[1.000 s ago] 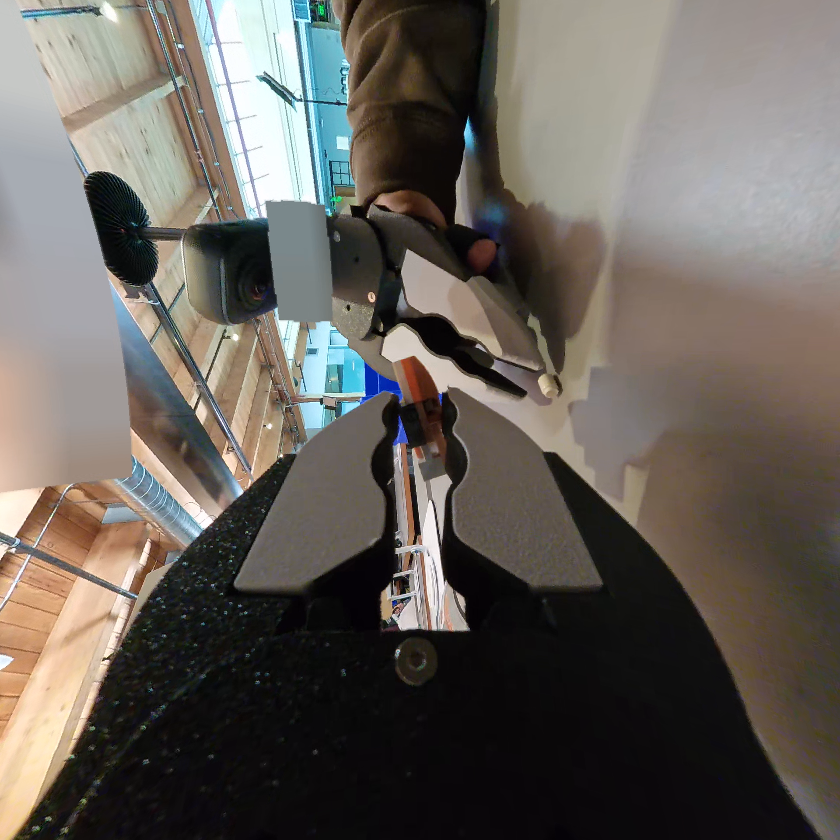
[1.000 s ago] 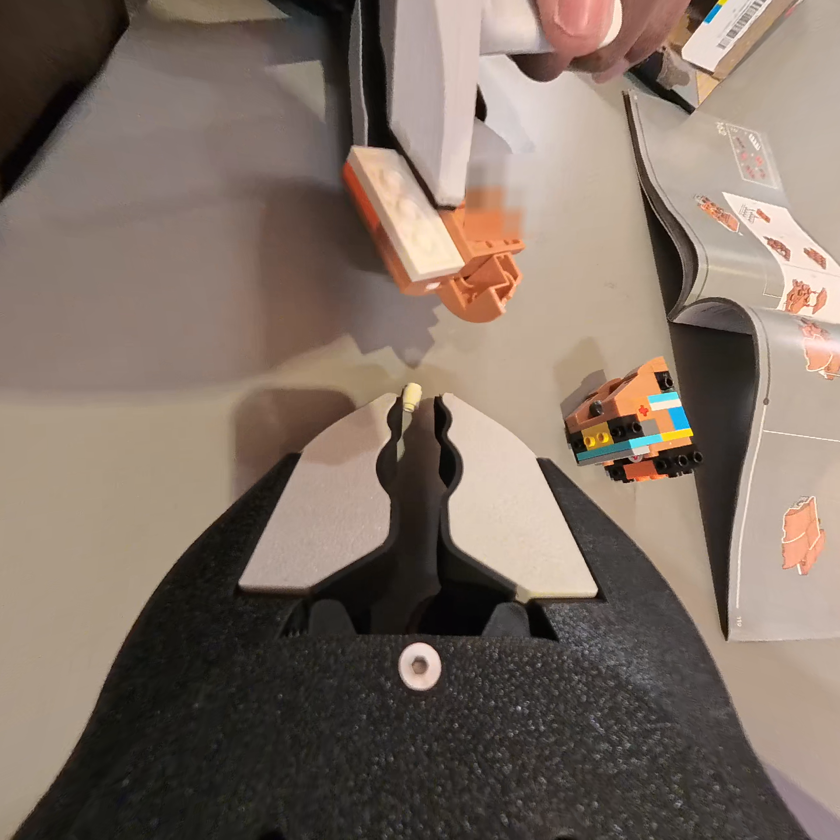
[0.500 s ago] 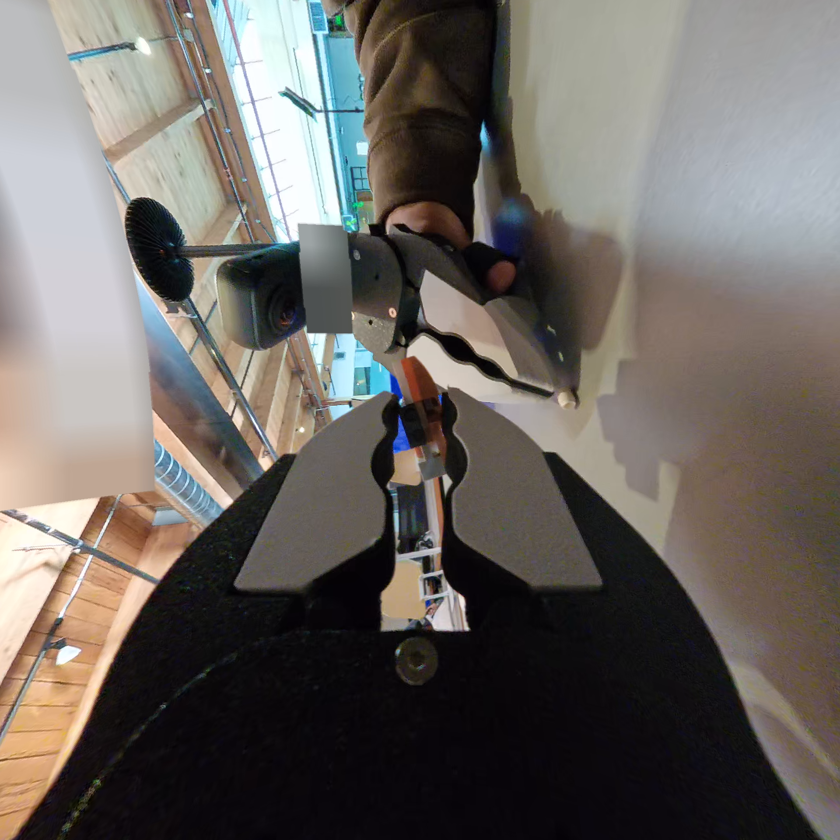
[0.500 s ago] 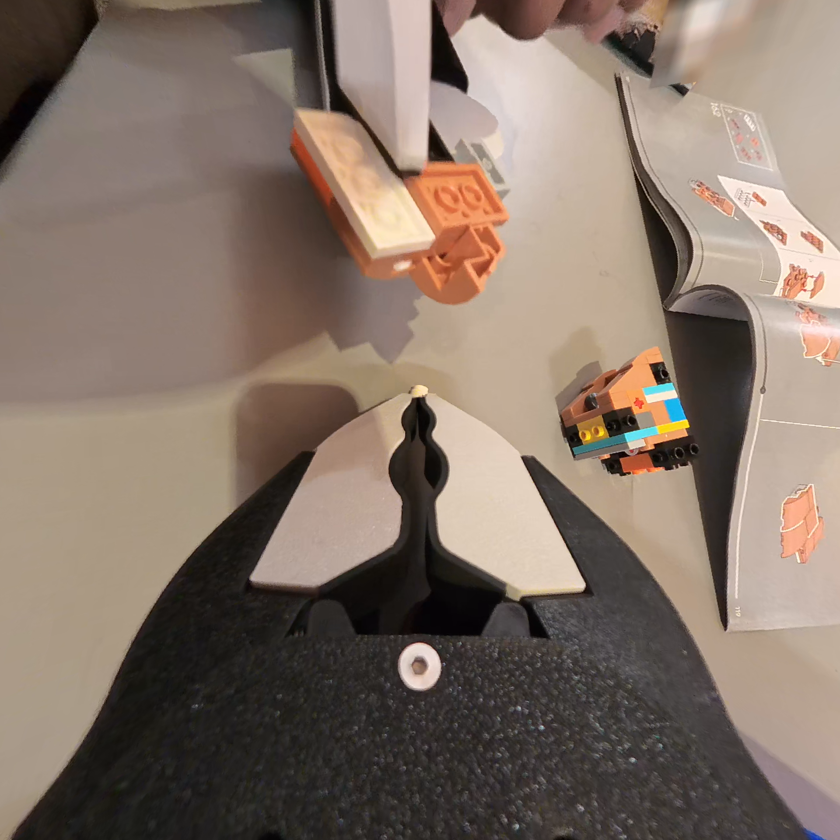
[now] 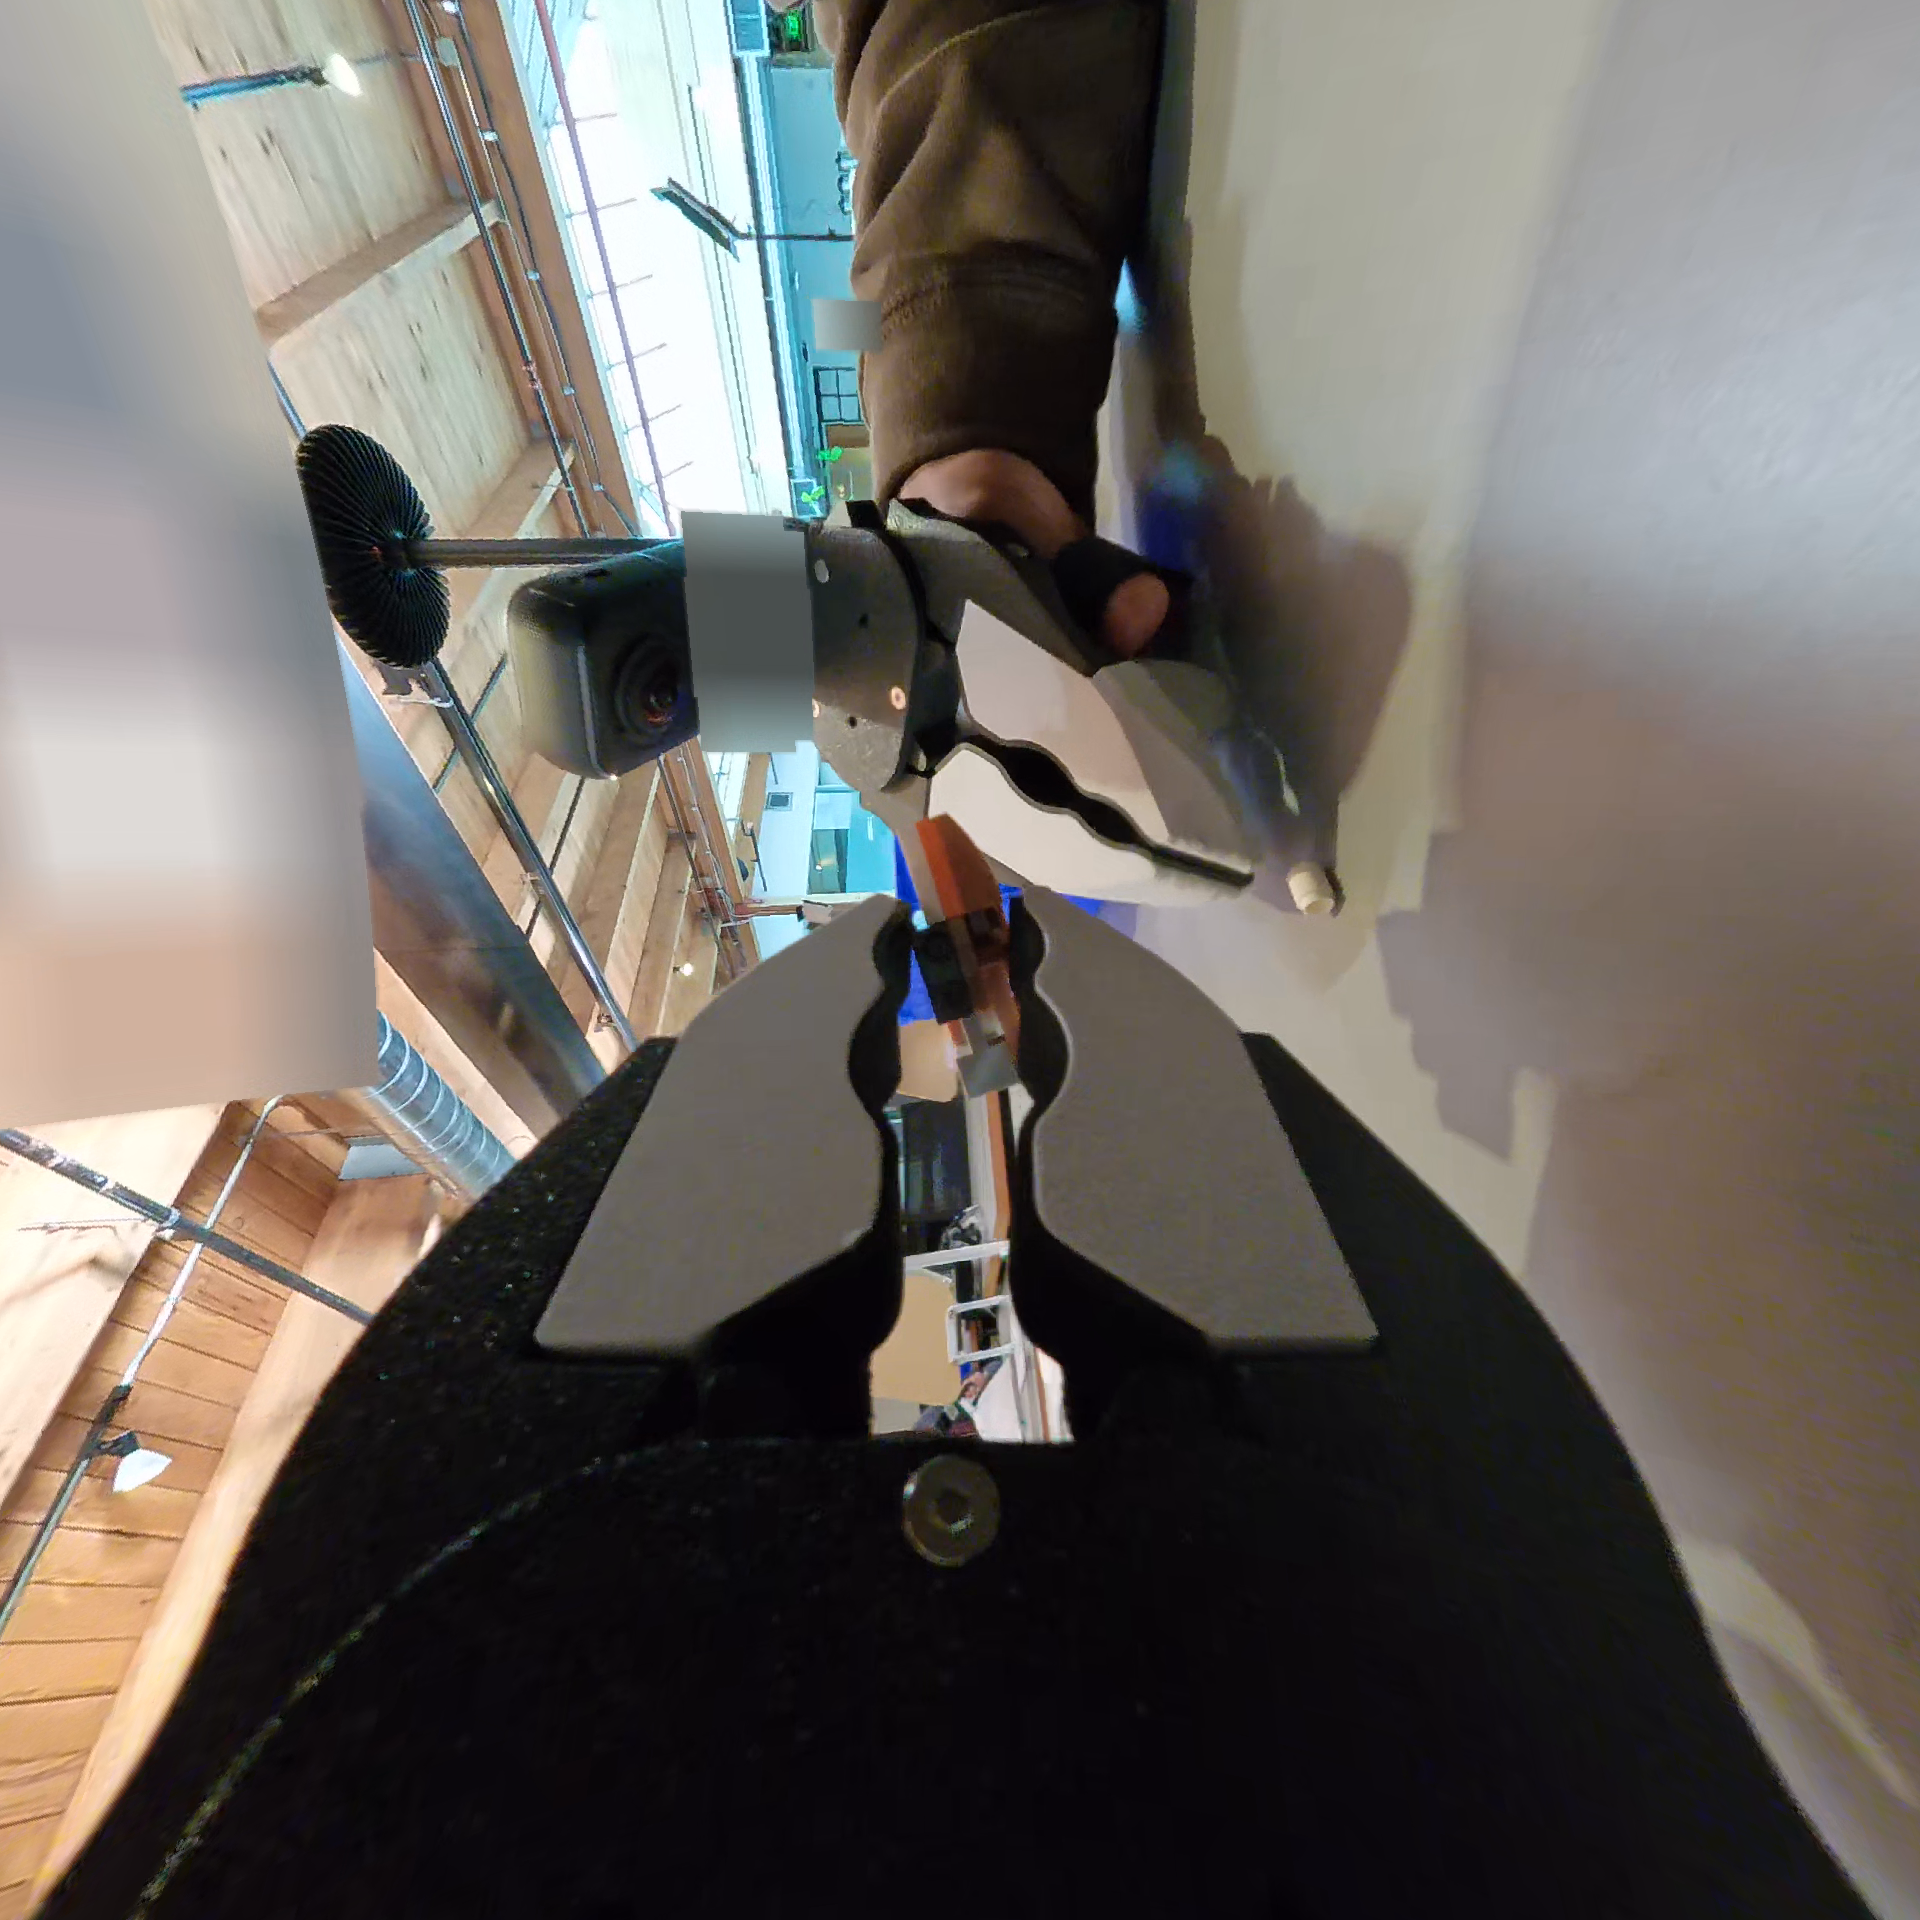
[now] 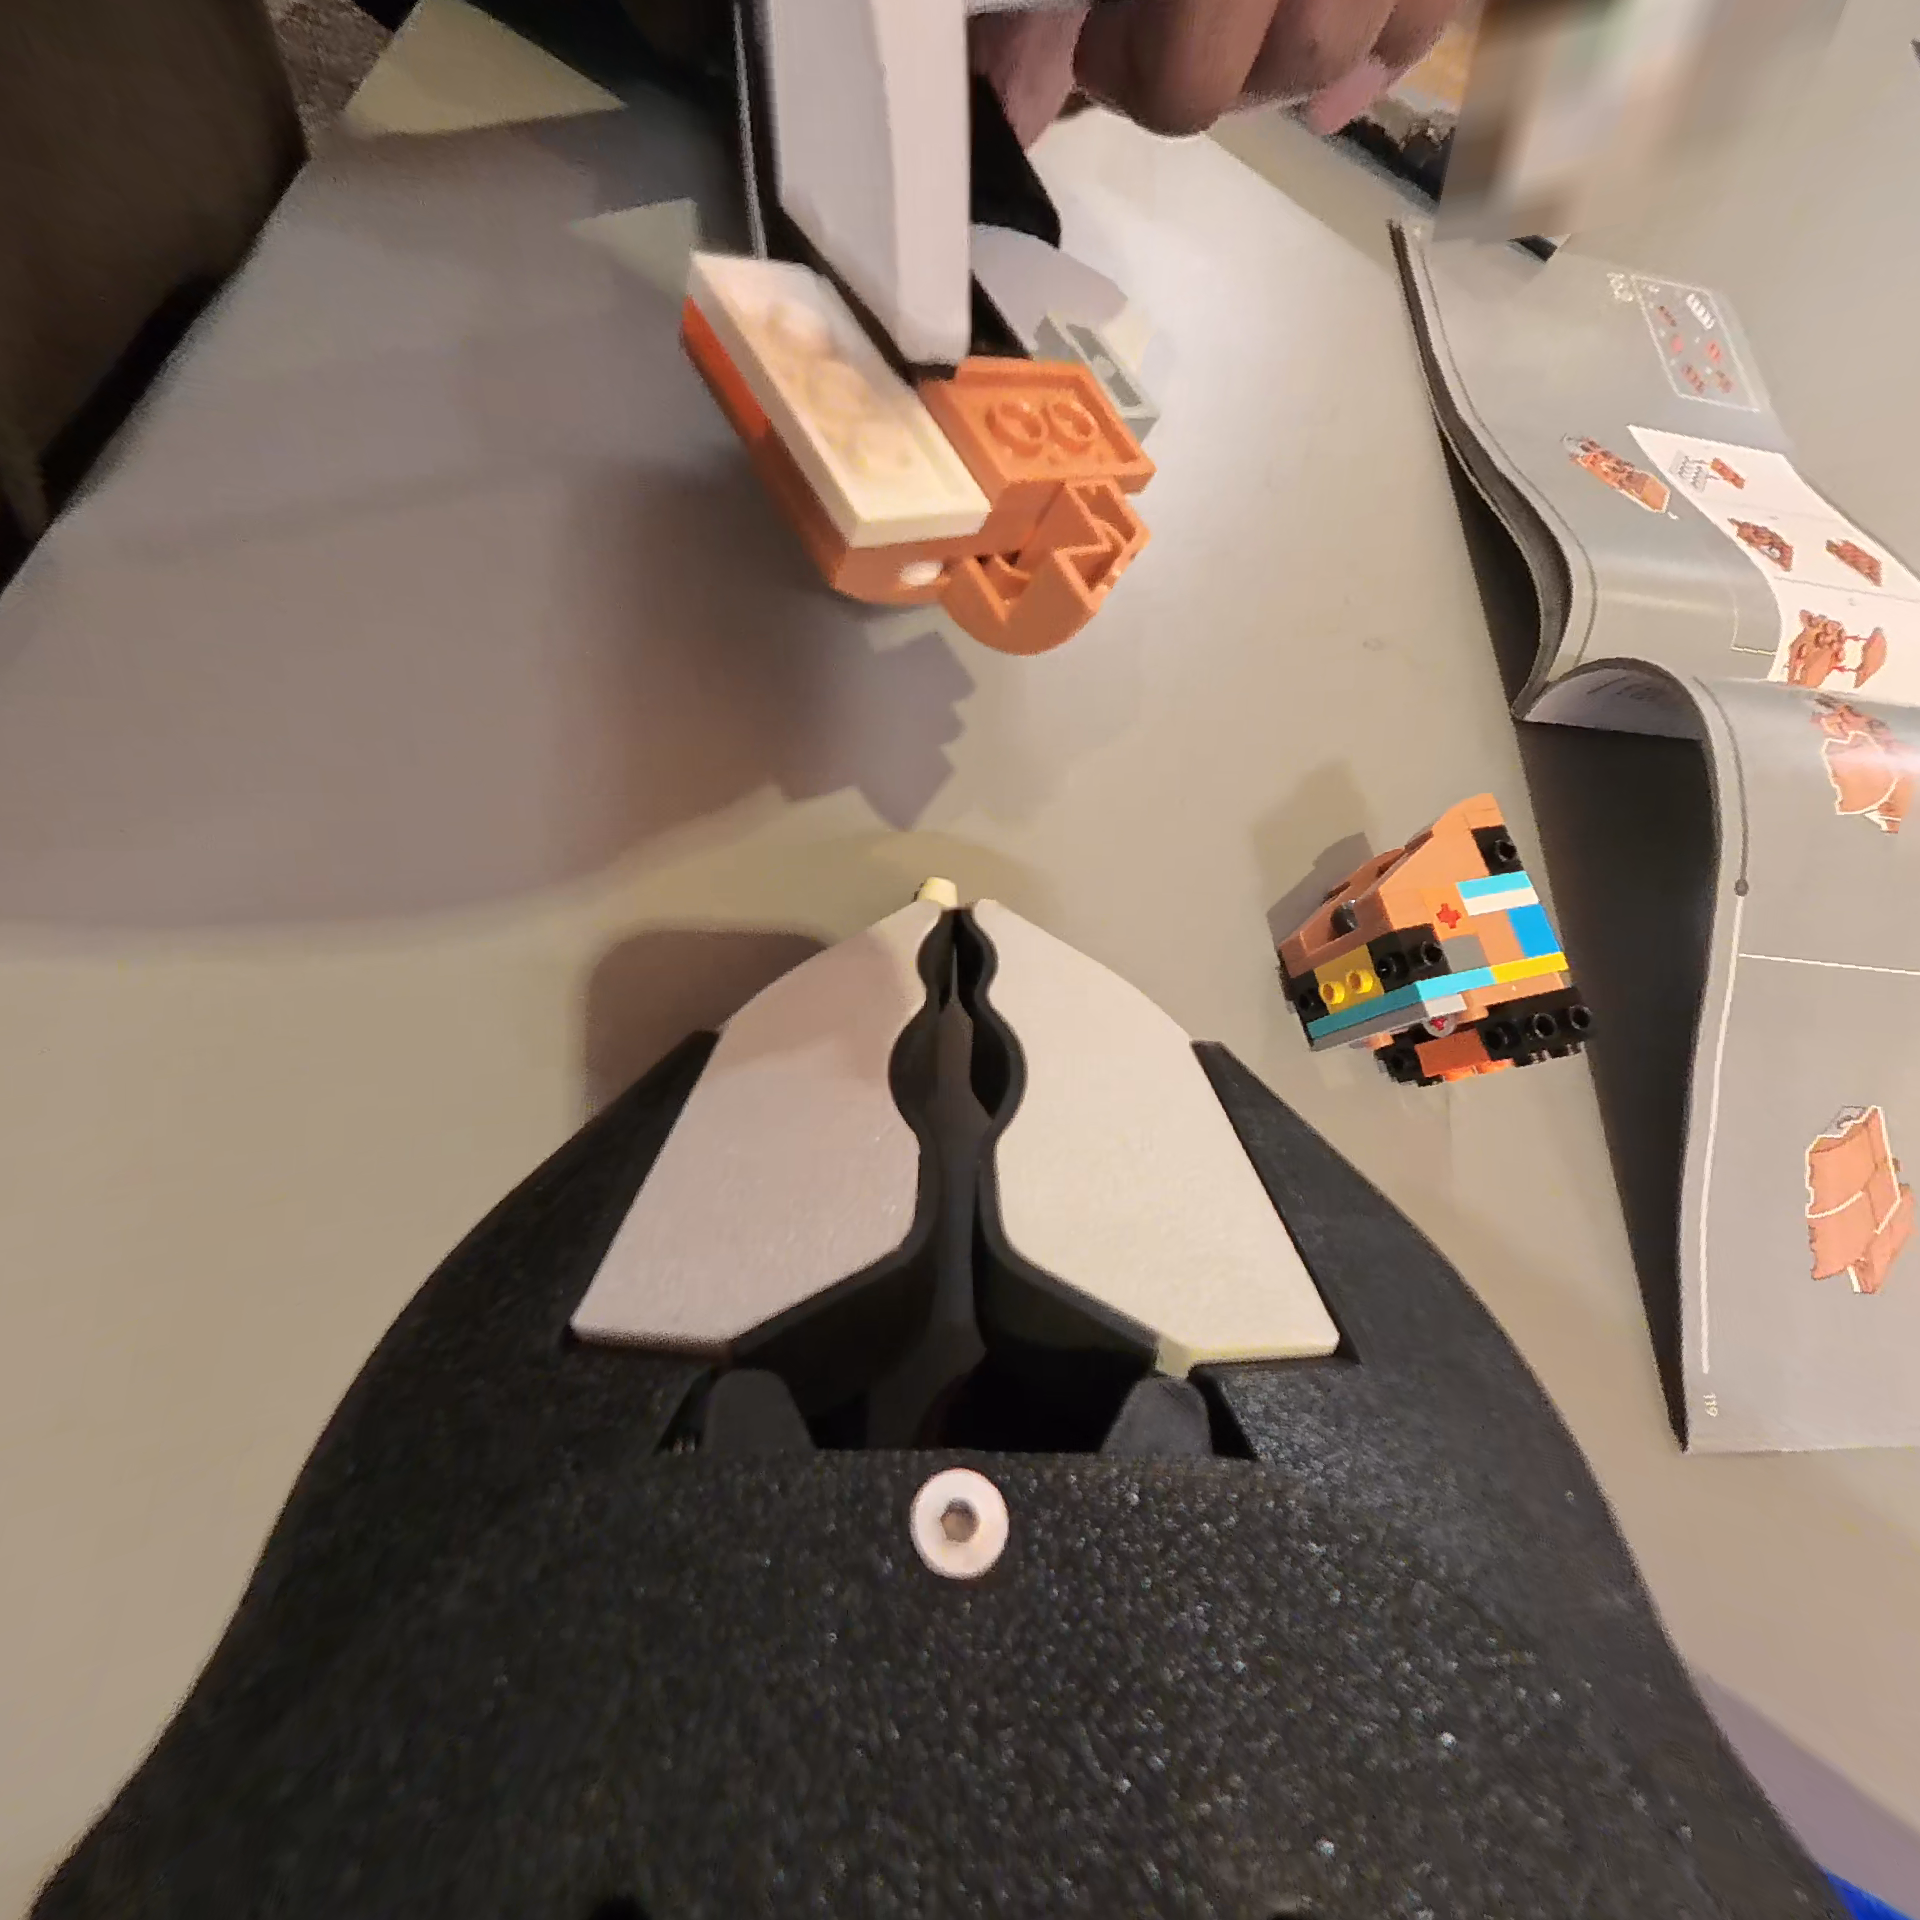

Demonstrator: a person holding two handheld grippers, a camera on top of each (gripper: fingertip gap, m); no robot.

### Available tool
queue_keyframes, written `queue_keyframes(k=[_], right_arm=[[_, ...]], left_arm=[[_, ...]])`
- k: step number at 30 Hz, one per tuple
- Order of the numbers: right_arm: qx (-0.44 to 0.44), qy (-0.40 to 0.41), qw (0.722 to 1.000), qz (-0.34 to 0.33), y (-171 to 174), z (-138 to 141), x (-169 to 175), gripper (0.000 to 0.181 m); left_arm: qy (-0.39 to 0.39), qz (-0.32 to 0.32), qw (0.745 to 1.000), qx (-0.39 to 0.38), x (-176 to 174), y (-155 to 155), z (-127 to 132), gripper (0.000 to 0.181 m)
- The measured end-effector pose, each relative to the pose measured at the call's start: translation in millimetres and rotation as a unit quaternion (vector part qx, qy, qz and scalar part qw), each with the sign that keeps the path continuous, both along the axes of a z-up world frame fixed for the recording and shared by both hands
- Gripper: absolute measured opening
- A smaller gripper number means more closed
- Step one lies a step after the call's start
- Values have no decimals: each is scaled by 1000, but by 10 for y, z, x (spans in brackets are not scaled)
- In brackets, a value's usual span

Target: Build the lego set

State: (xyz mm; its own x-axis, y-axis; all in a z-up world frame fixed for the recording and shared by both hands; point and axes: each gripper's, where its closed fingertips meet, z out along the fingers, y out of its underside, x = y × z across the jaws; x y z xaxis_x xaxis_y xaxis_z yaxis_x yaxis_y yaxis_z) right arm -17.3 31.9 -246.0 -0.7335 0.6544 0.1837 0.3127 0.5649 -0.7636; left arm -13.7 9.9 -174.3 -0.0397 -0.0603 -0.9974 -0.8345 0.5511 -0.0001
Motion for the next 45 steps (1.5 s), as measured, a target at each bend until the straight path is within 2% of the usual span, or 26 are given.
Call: queue_keyframes(k=[10, 15, 25, 30, 38, 45], right_arm=[[8, -32, 999, 1, -7, -71, 21, 13], [7, -43, 999, -10, -10, -86, -8, 13], [13, -37, 999, -23, 4, -85, -22, 0], [11, -34, 999, -26, 30, -74, -12, 0], [4, -16, 999, -46, 75, -24, -82, 3], [19, -14, 999, -49, 72, -48, -102, 8]], left_arm=[[42, 14, 988, -146, -83, 3, -455, 18], [46, 20, 988, -144, -101, 14, -452, 18], [52, 25, 986, -158, -132, 28, -525, 18], [58, 35, 979, -190, -167, 37, -645, 18], [55, 46, 974, -216, -210, 33, -683, 18], [54, 58, 967, -242, -282, -11, -683, 31]])
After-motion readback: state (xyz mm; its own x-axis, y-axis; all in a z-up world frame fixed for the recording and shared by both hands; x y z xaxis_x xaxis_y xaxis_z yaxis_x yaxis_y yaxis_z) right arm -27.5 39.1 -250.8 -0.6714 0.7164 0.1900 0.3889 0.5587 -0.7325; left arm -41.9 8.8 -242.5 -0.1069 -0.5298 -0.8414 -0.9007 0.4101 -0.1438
